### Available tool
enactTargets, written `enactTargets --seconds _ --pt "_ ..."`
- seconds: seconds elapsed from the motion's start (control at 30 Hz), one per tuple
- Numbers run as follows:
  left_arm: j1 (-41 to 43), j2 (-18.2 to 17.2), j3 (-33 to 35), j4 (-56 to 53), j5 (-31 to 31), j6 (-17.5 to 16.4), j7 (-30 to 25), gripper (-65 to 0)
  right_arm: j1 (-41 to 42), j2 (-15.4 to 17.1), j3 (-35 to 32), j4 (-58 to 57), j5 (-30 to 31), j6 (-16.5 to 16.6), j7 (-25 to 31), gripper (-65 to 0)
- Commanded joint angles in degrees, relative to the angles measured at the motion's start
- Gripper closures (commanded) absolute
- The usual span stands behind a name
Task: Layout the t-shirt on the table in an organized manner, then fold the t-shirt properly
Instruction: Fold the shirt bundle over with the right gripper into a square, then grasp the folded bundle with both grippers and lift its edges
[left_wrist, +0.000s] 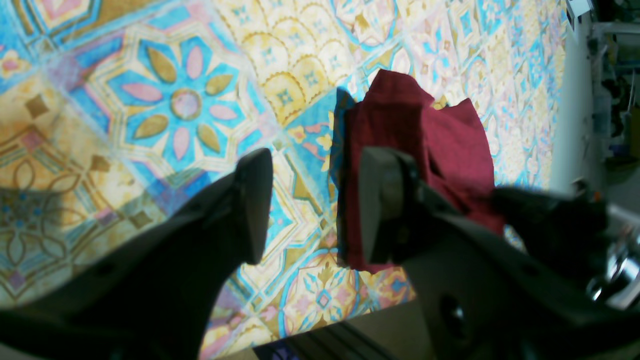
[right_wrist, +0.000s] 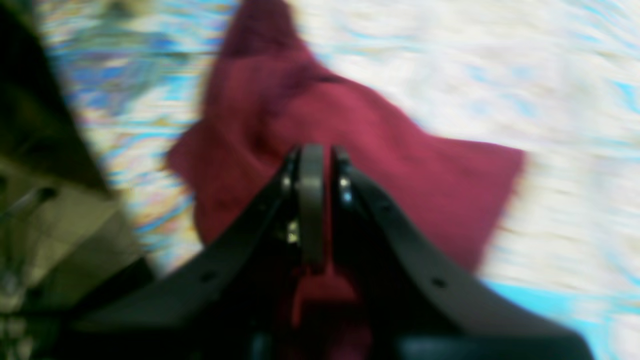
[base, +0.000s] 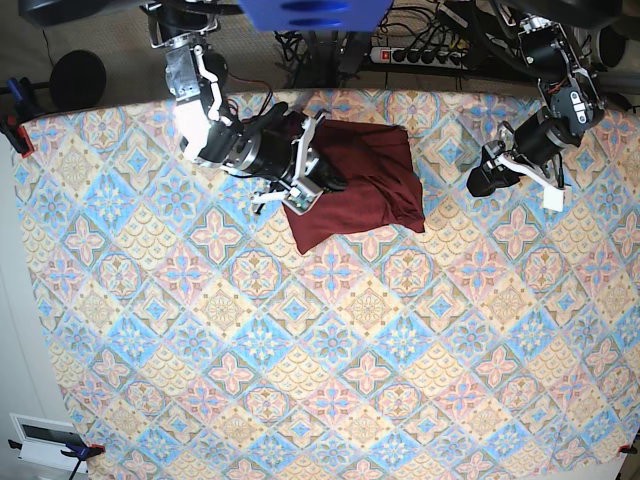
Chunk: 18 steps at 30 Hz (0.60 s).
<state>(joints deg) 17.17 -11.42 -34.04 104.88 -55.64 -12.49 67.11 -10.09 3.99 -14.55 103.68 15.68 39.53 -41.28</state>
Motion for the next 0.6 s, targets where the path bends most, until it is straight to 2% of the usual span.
enactTargets --seconds 0.0,0.17,0.27,0.4,0.57 --pt "-0.25 -0.67 -0.2 0.92 -1.2 -0.3 -0.69 -27.7 0.55 0.01 -1.76 1.07 1.06 0.47 1.06 -2.5" --pt "-0.16 -0.67 -0.2 0.92 -1.2 -0.3 -0.69 -27.7 0.81 0.01 -11.34 0.72 1.06 0.47 1.23 -2.5" --pt "-0.16 -0.67 -0.2 0.92 -1.2 -0.3 -0.69 -27.7 0.81 0.01 -13.54 0.98 1.06 0.47 1.32 -2.3" --pt "-0.16 -0.67 -0.11 0.92 -1.2 -0.3 -0.69 -27.7 0.46 0.01 -11.61 2.65 1.06 0.47 1.32 -2.3" --pt "-0.07 -0.67 -0.11 0.92 -1.37 -0.3 -0.61 -27.7 -0.86 0.89 -4.14 8.45 1.42 0.47 1.32 -2.3"
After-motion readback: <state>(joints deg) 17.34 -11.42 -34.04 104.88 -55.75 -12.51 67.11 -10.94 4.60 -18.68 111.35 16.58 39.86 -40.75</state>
